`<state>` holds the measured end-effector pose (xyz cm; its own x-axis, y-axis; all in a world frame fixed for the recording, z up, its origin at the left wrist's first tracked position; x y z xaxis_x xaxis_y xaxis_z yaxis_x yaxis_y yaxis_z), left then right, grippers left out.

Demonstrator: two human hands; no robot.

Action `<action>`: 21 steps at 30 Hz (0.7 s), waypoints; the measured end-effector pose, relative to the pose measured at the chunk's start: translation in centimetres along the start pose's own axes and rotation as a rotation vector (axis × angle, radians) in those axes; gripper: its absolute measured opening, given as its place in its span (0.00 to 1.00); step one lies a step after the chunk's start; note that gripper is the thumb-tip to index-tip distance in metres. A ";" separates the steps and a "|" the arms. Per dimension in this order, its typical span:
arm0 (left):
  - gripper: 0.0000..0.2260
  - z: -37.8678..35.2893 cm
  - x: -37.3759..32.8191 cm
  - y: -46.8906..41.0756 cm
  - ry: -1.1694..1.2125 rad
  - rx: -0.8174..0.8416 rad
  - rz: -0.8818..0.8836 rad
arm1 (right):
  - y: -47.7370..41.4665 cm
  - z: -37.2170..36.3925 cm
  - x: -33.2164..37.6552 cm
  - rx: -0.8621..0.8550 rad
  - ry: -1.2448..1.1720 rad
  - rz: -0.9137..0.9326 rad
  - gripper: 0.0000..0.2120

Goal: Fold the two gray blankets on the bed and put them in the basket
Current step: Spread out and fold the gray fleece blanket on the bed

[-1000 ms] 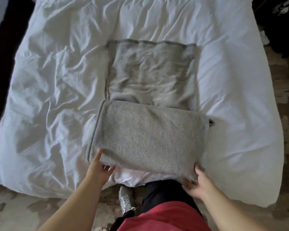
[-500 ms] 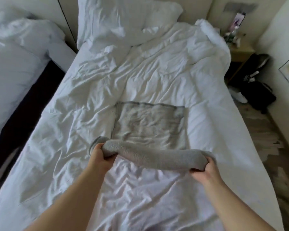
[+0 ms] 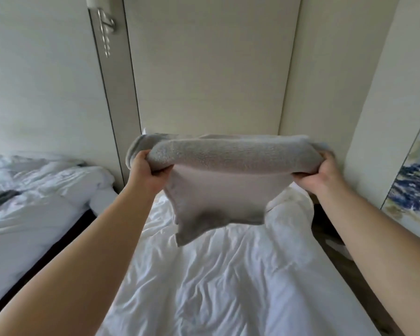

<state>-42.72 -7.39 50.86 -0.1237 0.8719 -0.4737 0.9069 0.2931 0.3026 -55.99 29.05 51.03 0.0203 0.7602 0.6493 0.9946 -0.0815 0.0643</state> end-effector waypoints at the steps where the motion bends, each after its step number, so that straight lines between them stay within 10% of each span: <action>1: 0.16 0.0 0.0 0.6 -0.007 0.009 -0.008 | 0.6 0.2 0.2 0.011 -0.005 0.005 0.14; 7: 0.06 8.0 5.1 4.1 -0.015 -0.108 0.077 | 6.1 9.8 -4.3 -0.102 0.067 -0.071 0.11; 21: 0.07 52.5 27.7 26.7 -0.008 -0.764 0.496 | 41.6 49.9 -21.8 -0.677 0.300 -0.479 0.09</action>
<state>-0.78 4.02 2.33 0.2146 0.9654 -0.1483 0.3413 0.0682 0.9375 -9.95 41.25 1.70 -0.5052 0.6173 0.6031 0.6138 -0.2343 0.7539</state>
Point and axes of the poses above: each hand's wrist, its own y-axis away from the middle knuckle, its own z-axis out of the back of the hand, x = y × z, the point moved 10 cm from there along -y, towards the middle knuckle, and after that the axes turned 14 degrees about z, right-handed, at the moved point
